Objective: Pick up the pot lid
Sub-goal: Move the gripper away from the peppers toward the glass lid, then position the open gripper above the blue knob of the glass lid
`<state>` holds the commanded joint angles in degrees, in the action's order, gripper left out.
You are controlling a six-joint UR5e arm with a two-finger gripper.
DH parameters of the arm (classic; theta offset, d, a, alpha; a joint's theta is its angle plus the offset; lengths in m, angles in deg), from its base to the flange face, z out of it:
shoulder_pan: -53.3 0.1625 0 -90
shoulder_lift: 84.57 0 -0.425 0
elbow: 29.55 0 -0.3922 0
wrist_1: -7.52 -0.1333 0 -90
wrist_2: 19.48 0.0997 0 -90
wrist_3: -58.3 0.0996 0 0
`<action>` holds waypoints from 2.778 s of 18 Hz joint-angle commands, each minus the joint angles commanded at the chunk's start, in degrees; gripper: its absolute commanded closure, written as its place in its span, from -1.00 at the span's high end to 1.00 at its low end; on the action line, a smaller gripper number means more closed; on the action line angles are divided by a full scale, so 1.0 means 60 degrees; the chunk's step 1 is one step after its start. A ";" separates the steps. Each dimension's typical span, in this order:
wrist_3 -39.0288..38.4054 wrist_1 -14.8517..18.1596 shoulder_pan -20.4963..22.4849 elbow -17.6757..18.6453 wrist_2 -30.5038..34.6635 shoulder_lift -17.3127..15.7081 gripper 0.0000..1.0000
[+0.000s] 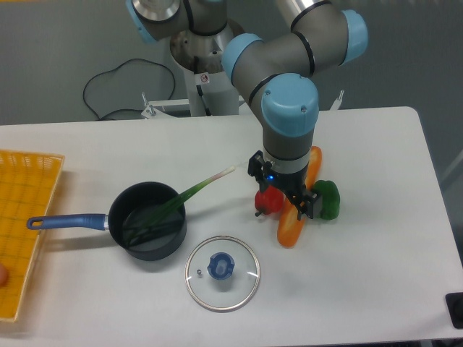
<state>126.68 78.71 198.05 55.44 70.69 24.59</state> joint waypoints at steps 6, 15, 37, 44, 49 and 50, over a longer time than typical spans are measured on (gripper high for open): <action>-0.0103 -0.0073 -0.0029 -0.0044 -0.0176 0.0029 1.00; -0.0801 -0.0847 -0.0526 0.0132 -0.0132 0.0234 1.00; -0.4717 -0.1729 -0.1494 0.0249 0.0249 0.1626 1.00; -0.4979 -0.1714 -0.1874 0.0322 0.0176 0.1860 1.00; -0.5170 -0.1729 -0.1875 0.0308 -0.0249 0.1977 1.00; -0.5258 -0.1729 -0.1875 0.0279 -0.0249 0.2064 1.00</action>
<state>95.13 68.34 186.81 57.11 69.20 36.98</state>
